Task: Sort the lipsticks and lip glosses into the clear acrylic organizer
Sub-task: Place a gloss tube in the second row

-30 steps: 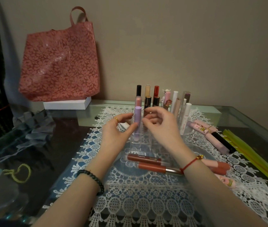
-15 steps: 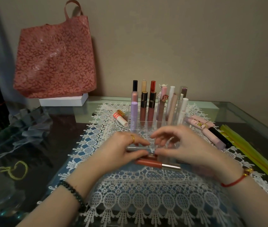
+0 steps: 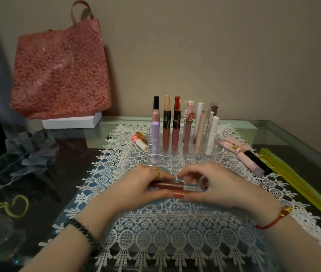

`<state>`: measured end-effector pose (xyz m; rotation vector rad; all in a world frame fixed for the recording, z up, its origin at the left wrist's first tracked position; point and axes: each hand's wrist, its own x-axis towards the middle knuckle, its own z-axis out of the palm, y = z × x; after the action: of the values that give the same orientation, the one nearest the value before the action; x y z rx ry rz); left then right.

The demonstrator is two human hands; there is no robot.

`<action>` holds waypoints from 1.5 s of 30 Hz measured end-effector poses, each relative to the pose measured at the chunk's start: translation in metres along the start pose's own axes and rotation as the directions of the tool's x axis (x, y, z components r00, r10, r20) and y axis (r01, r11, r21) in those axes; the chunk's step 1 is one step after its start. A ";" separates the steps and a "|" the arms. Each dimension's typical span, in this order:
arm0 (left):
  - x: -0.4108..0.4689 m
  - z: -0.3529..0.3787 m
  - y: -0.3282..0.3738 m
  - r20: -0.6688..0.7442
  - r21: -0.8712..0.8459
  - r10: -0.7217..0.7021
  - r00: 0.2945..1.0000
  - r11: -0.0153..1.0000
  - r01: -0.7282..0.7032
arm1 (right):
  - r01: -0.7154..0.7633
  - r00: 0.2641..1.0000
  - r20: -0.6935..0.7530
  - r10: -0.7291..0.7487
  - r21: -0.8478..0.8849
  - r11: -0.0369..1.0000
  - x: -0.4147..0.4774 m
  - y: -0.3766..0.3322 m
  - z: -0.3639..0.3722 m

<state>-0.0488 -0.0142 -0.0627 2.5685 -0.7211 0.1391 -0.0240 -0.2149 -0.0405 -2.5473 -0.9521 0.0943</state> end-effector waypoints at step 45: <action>0.007 -0.009 -0.011 -0.670 -0.263 -0.240 0.703 0.962 0.078 | 0.311 0.690 -0.664 0.288 0.631 0.710 0.047 -0.030 -0.027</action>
<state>-0.0369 -0.0052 -0.0579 2.0970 -0.1940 0.8762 -0.0014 -0.1744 0.0005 -1.5800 -0.4479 -0.4600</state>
